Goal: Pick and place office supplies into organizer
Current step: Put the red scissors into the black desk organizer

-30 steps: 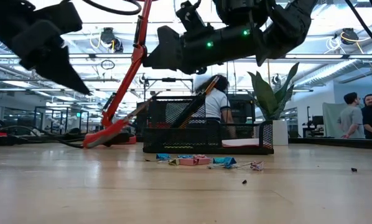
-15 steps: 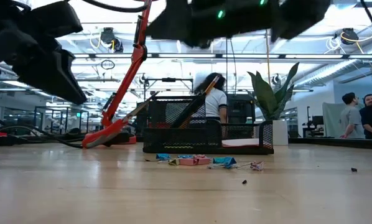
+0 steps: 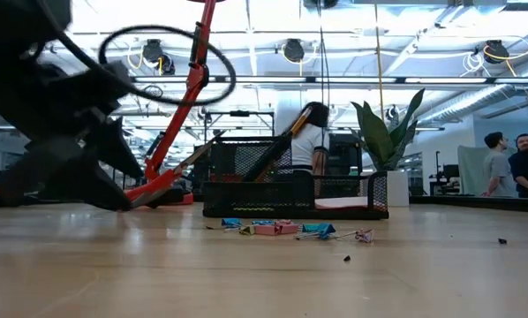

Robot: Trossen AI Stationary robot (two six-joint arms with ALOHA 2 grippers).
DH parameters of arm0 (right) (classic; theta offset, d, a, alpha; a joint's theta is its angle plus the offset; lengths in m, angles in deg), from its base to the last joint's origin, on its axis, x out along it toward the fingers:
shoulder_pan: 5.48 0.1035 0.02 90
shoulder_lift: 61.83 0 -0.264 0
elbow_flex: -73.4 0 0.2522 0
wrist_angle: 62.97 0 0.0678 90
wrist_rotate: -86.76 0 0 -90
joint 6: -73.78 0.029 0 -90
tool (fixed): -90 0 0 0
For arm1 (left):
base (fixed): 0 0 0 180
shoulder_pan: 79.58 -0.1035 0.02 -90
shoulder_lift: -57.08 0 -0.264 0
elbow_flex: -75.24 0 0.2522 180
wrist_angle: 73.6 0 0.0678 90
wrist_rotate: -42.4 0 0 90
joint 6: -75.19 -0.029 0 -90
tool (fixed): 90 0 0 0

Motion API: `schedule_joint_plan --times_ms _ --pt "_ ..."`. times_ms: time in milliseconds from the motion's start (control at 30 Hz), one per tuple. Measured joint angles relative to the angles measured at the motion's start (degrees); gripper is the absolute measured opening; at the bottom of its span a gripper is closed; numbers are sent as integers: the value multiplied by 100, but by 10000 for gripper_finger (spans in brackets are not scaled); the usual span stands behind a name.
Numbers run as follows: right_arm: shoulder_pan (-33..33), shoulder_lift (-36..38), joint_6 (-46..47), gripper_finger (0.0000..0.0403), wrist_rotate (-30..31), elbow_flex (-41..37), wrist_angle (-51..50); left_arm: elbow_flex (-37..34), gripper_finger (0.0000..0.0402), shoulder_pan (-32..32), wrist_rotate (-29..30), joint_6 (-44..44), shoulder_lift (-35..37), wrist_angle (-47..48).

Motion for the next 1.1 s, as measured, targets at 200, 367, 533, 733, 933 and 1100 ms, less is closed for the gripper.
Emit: schedule_joint_plan --times_ms 200,367,533,733,933,1100 --pt "309 127 56 189 563 -482 179 31 310 82 660 39 82 67" --pt "378 125 175 184 942 -1061 899 32 295 -251 741 525 76 591" --pt "392 125 355 185 947 -1492 1579 30 294 -602 692 960 76 1082" --pt "396 125 357 185 947 -1659 1821 -83 294 -1183 361 893 22 1029" --pt "391 125 308 181 945 -1659 1848 -225 280 -1574 74 509 -21 660" --pt "392 125 307 181 944 -1659 1844 -241 178 -1585 -26 -220 -34 351"
